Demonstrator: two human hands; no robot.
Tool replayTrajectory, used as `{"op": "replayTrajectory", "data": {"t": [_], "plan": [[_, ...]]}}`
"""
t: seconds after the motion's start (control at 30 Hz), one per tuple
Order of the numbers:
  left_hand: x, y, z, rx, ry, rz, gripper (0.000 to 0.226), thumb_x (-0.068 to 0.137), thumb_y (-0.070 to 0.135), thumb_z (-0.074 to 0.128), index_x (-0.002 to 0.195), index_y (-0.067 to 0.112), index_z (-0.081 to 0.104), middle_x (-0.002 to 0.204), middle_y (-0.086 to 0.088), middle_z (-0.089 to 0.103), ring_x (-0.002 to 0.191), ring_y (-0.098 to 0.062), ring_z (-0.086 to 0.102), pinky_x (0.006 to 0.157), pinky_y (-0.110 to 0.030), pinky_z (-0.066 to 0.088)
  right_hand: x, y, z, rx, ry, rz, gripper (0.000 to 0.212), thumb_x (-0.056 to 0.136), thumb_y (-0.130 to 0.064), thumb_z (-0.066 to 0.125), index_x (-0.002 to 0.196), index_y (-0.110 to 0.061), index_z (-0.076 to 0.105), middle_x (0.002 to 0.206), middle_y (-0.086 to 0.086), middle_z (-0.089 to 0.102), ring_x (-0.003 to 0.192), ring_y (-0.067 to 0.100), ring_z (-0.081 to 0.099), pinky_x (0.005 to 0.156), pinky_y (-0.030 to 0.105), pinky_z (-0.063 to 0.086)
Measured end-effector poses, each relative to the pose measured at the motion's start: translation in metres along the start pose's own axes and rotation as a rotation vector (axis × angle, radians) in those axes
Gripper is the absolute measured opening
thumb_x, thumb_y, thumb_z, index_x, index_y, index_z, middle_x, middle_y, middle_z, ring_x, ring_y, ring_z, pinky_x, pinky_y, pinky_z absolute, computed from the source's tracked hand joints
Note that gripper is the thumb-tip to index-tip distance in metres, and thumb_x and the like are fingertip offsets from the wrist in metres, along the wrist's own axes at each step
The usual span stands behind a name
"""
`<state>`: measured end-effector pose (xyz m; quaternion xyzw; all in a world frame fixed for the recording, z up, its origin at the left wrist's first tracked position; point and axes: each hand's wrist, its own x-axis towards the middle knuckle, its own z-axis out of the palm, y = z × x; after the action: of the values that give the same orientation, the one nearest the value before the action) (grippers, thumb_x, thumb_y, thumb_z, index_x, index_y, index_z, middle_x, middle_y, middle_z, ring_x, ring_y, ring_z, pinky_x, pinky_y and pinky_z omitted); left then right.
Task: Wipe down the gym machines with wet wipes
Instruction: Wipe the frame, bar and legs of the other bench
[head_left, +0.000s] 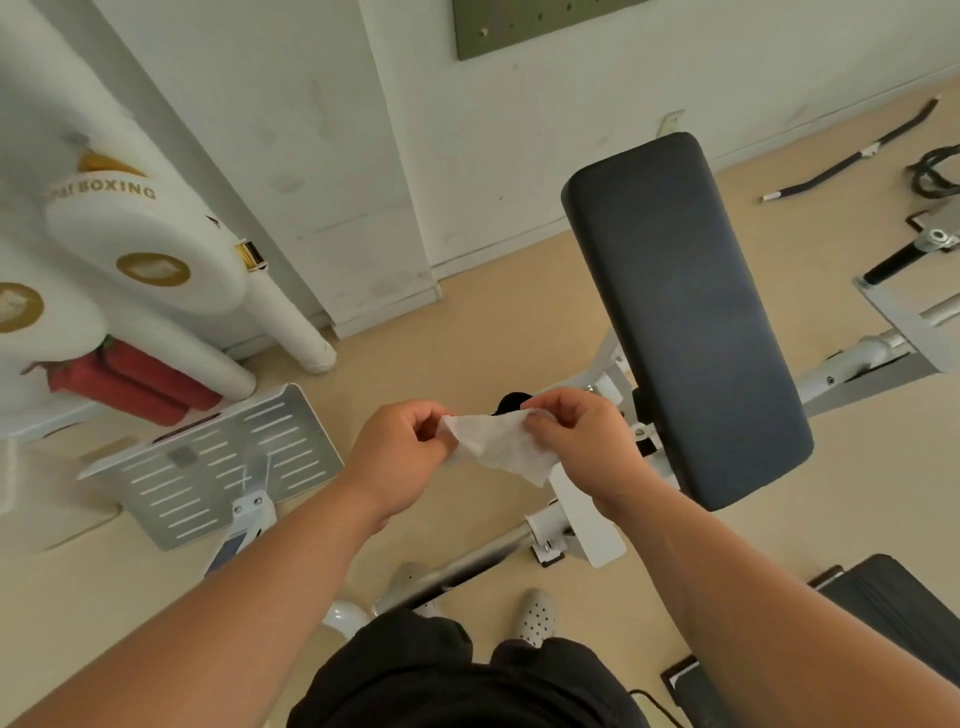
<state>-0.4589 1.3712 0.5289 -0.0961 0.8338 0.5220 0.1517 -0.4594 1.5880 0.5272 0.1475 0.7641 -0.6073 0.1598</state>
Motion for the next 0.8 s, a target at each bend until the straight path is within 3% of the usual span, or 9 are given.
{"op": "replayTrajectory", "data": {"t": [0.13,0.4,0.5,0.7,0.8], "plan": [[0.011,0.000,-0.009,0.058,0.004,-0.022,0.015,0.092,0.017,0.071,0.078,0.018,0.072,0.069,-0.001,0.056,0.062,-0.011,0.043,0.060,-0.031,0.039,0.015,0.002,0.010,0.078,-0.014,0.015,0.013,0.097,-0.013,0.067,0.098,-0.021,0.077,0.091,-0.001,0.078,0.091,0.026,0.073,0.085,0.045,0.061],[0.061,0.002,-0.035,0.060,-0.106,-0.009,0.015,0.090,0.019,0.074,0.076,0.018,0.072,0.066,0.002,0.053,0.061,-0.012,0.041,0.059,-0.030,0.037,0.045,-0.006,0.034,0.124,0.056,0.044,0.011,0.097,-0.012,0.068,0.097,-0.019,0.076,0.088,0.001,0.077,0.083,0.022,0.073,0.081,0.040,0.062],[0.089,0.007,-0.050,0.095,-0.226,0.029,0.015,0.090,0.021,0.074,0.076,0.016,0.070,0.067,0.001,0.051,0.061,-0.012,0.039,0.059,-0.027,0.036,0.050,-0.014,0.047,0.123,0.182,0.064,0.011,0.097,-0.014,0.068,0.095,-0.022,0.076,0.086,-0.003,0.076,0.076,0.012,0.069,0.076,0.030,0.060],[0.140,0.016,-0.075,0.143,-0.438,0.085,0.018,0.091,0.022,0.072,0.076,0.014,0.068,0.064,0.006,0.048,0.061,-0.012,0.039,0.059,-0.030,0.034,0.046,-0.030,0.083,0.152,0.404,0.119,0.010,0.097,-0.019,0.069,0.091,-0.025,0.075,0.084,-0.003,0.076,0.081,0.021,0.071,0.077,0.036,0.060],[0.153,0.019,-0.072,0.160,-0.495,0.092,0.018,0.093,0.021,0.069,0.075,0.015,0.067,0.065,0.004,0.051,0.061,-0.013,0.040,0.060,-0.031,0.035,0.041,-0.031,0.093,0.204,0.486,0.131,0.012,0.096,-0.019,0.069,0.088,-0.026,0.075,0.080,-0.006,0.074,0.075,0.012,0.067,0.073,0.035,0.059]]}}
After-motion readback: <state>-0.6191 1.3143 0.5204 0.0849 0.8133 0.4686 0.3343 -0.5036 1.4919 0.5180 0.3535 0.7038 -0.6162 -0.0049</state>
